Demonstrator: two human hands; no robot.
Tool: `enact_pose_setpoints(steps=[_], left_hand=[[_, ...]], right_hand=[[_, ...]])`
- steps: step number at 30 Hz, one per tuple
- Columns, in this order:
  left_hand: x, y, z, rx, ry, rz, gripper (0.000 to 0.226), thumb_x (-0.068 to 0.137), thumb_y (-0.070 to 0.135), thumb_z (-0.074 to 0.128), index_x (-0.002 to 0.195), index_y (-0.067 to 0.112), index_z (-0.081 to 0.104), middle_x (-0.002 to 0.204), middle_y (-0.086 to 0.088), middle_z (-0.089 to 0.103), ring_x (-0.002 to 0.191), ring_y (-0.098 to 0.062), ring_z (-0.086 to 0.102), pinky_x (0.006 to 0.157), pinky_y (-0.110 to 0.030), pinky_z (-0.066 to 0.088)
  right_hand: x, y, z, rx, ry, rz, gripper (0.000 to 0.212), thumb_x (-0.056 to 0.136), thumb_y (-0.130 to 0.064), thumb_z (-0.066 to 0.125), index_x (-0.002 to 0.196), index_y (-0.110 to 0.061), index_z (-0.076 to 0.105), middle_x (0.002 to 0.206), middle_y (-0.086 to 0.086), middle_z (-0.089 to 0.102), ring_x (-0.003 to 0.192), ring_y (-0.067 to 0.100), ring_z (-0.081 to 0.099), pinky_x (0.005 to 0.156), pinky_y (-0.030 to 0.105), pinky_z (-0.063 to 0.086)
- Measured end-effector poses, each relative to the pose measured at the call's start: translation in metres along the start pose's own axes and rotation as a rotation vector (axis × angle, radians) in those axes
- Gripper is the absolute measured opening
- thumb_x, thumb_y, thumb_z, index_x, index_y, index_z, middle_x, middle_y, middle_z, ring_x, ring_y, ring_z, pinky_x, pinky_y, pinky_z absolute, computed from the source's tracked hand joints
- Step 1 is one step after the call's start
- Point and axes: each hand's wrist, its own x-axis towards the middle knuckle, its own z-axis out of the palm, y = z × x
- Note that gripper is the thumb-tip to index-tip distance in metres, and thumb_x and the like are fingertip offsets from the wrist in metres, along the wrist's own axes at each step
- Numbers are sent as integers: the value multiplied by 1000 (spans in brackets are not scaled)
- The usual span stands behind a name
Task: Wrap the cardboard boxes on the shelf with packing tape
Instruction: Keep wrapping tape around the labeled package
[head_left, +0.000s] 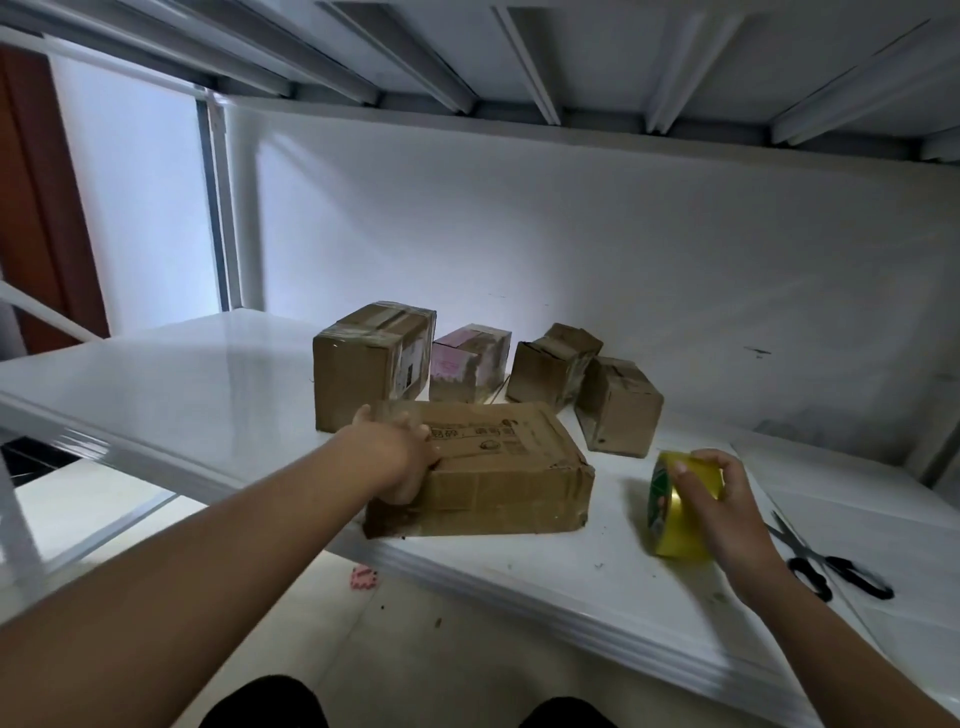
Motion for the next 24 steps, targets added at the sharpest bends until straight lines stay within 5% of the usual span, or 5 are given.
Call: enact_pose_setpoints(steps=[4,8,15,20,24], left_hand=[[11,29,-9,-200,328,99,58,91,58,44,139,26,41,143,0,43,132,-22,38,112,-51,23],[29,69,-14,-399,529,195,54,90,59,47,133,26,48,139,1,48,126,-21,43,107,-44,27],[47,104,3,-502,727,177,32,98,34,46,127,26,54,127,4,52,116,-15,41,99,-34,33],[43,101,9,-629,734,251,31,94,37,53,122,24,57,126,8,53,113,-13,46,96,-30,37],[40,107,9,-666,727,146,43,85,58,56,102,18,57,114,2,54,100,-13,45,84,-28,39]], right_hand=[[-3,-1,2,-36,-31,-17,23,90,-42,57,109,-39,44,101,-11,52,85,17,56,64,30,45],[-6,-4,4,-51,-57,-38,21,91,-41,57,108,-40,44,103,-10,52,86,17,55,68,32,47],[-11,-6,7,-66,-104,-89,18,92,-35,56,103,-41,44,108,1,55,89,24,60,76,42,53],[-10,-4,3,-40,-84,-63,20,92,-36,55,108,-40,43,109,1,54,91,27,58,77,46,52],[-11,-2,2,-34,-59,-50,24,92,-37,55,112,-37,42,110,1,52,91,28,58,77,46,52]])
